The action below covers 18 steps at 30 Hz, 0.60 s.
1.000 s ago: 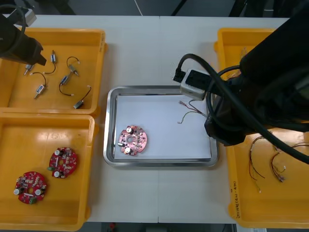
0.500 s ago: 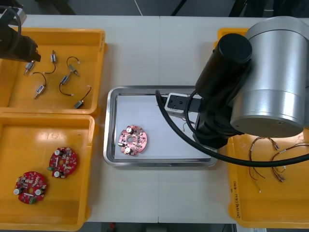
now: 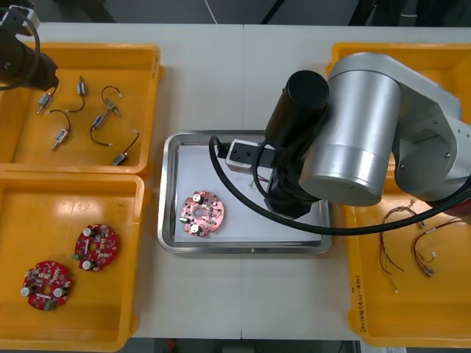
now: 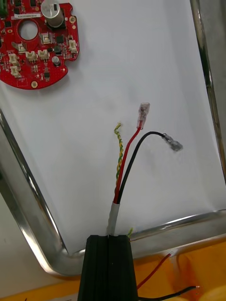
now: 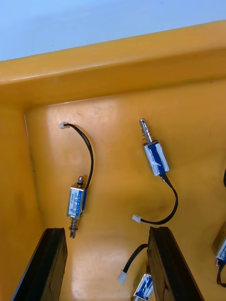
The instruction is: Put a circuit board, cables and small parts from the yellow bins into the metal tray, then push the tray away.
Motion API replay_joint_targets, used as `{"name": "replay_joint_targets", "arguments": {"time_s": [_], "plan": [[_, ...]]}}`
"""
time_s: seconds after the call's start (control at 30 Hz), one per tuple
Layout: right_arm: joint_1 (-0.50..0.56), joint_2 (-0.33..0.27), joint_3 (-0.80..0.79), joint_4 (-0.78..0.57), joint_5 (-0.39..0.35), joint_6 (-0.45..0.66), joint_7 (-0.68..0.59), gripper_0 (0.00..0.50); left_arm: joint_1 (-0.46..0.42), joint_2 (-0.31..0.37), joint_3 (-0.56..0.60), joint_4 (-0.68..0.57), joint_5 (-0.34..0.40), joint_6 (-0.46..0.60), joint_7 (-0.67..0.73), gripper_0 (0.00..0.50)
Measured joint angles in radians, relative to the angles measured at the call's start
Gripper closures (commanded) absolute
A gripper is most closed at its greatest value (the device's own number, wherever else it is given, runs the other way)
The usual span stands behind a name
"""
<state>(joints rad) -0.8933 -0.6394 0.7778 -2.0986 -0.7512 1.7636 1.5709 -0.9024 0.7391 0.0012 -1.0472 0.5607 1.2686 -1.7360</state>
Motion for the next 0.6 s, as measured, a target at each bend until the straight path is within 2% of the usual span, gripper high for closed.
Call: {"name": "replay_joint_targets", "arguments": {"time_s": [0.1, 0.27, 0.43, 0.6], "plan": [[0.000, 0.002, 0.034, 0.024, 0.007, -0.030, 0.020, 0.500, 0.000, -0.010, 0.000, 0.021, -0.002, -0.042, -0.032, 0.000], [0.000, 0.012, 0.056, 0.074, 0.006, -0.034, 0.186, 0.500, -0.004, -0.033, 0.000, 0.105, -0.006, -0.156, -0.060, 0.000], [0.000, 0.018, 0.060, 0.110, 0.004, -0.044, 0.213, 0.500, -0.004, -0.048, 0.000, 0.143, -0.012, -0.194, -0.064, 0.000], [0.004, 0.020, 0.071, 0.146, 0.005, -0.115, 0.286, 0.500, -0.004, -0.051, 0.000, 0.172, -0.012, -0.229, -0.064, 0.000]]}}
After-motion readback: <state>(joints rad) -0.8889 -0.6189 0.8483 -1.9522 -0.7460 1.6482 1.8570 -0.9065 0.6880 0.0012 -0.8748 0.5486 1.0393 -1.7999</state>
